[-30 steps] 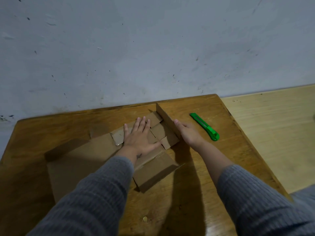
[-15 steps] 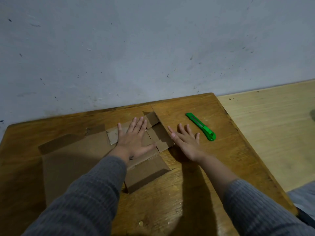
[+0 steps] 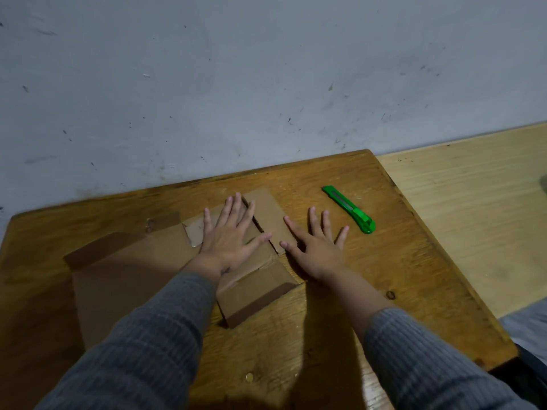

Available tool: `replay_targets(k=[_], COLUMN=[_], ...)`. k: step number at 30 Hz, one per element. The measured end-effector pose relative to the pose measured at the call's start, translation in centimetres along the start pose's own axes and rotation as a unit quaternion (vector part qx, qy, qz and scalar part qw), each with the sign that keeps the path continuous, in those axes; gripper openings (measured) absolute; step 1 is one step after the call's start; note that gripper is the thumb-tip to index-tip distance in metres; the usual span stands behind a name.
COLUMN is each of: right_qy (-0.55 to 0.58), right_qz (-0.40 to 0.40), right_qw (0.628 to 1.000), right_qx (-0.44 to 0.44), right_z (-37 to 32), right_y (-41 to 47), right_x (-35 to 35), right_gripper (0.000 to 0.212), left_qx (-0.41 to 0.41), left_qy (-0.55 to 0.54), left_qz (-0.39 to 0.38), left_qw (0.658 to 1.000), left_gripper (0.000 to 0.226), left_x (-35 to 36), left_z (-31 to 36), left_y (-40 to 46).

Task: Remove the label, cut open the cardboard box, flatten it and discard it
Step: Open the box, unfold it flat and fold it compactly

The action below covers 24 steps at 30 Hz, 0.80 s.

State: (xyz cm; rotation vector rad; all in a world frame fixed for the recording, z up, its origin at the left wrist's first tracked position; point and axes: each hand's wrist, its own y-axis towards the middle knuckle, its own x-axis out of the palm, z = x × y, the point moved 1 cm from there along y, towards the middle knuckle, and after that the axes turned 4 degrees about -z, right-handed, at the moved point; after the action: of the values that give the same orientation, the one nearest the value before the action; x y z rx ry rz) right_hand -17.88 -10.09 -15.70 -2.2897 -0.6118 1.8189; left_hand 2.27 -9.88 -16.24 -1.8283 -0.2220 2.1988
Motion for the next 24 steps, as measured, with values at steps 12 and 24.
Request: replay_targets(k=[12, 24], right_qy=[0.175, 0.37], right_qz=[0.085, 0.02], right_qw=[0.981, 0.929], right_qx=[0.01, 0.02], right_z=[-2.2, -1.7], right_y=[0.7, -0.1], right_x=[-1.9, -2.6], right_gripper=[0.058, 0.071], left_qx=[-0.08, 0.037], left_qy=[0.012, -0.065], left_qz=[-0.047, -0.027], left_qw=[0.996, 0.997], left_gripper=[0.099, 0.098], left_x=[0.3, -0.5], left_z=[1.3, -0.4], left_y=[-0.4, -5.5])
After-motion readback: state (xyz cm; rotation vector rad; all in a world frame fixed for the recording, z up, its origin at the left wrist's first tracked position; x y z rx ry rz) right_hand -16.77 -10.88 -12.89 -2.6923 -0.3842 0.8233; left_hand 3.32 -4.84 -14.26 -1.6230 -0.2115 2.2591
